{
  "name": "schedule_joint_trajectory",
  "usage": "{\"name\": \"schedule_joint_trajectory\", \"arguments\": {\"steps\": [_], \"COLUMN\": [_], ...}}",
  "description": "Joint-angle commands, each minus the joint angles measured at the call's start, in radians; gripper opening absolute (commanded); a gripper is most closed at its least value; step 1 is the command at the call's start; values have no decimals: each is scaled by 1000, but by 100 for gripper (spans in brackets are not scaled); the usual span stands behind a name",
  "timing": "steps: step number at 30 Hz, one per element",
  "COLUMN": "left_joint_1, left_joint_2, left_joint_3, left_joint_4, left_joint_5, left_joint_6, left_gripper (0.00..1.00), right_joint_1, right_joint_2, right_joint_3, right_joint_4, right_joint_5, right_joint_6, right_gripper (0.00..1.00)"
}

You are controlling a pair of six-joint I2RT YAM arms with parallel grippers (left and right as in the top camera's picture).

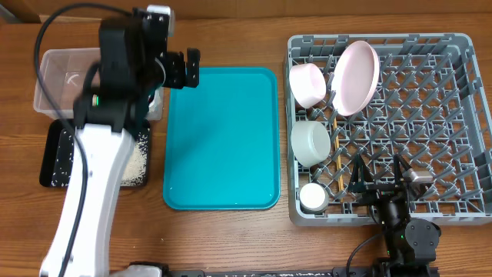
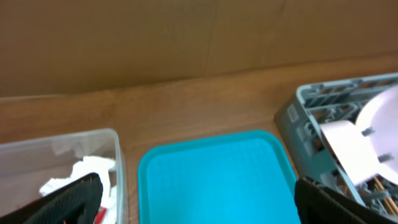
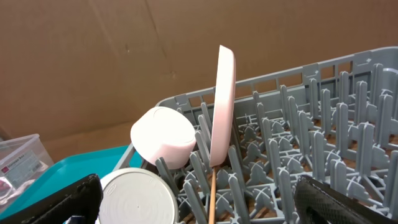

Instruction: Sort waste into correct bins and load items into the dishwasher

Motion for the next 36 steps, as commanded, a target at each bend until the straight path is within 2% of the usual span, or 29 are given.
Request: {"name": "schedule_joint_trajectory", "arguments": {"steps": [1, 8, 9, 15, 20, 26, 32, 36], "left_joint_1": [7, 124, 159, 198, 198, 198, 198, 198], "left_joint_2": [-195, -647, -761, -1075, -1239, -1342, -1406, -1406], "left_joint_3": [-217, -767, -884, -1158, -1312, -1419, -1428, -1428], "left_joint_4": [122, 412, 461, 558, 612, 658, 504, 506], "left_joint_5": [9, 19, 38, 54, 54, 54, 42, 40], "left_joint_6": [37, 37, 37, 47, 114, 155, 164, 156], "left_gripper": [100, 100, 100, 100, 100, 100, 100, 100], "right_joint_1": [-3, -3, -3, -3, -3, -3, -3, -3], "right_joint_2": [-10, -10, -10, -10, -10, -10, -10, -10], "right_joint_3": [-11, -11, -11, -11, -11, -11, -11, -11], "right_joint_4": [5, 6, 5, 5, 6, 6, 5, 6], "right_joint_5": [1, 1, 1, 1, 1, 1, 1, 1], "right_joint_6": [-1, -1, -1, 0, -1, -1, -1, -1], "right_gripper": [100, 100, 100, 100, 100, 100, 100, 100]}}
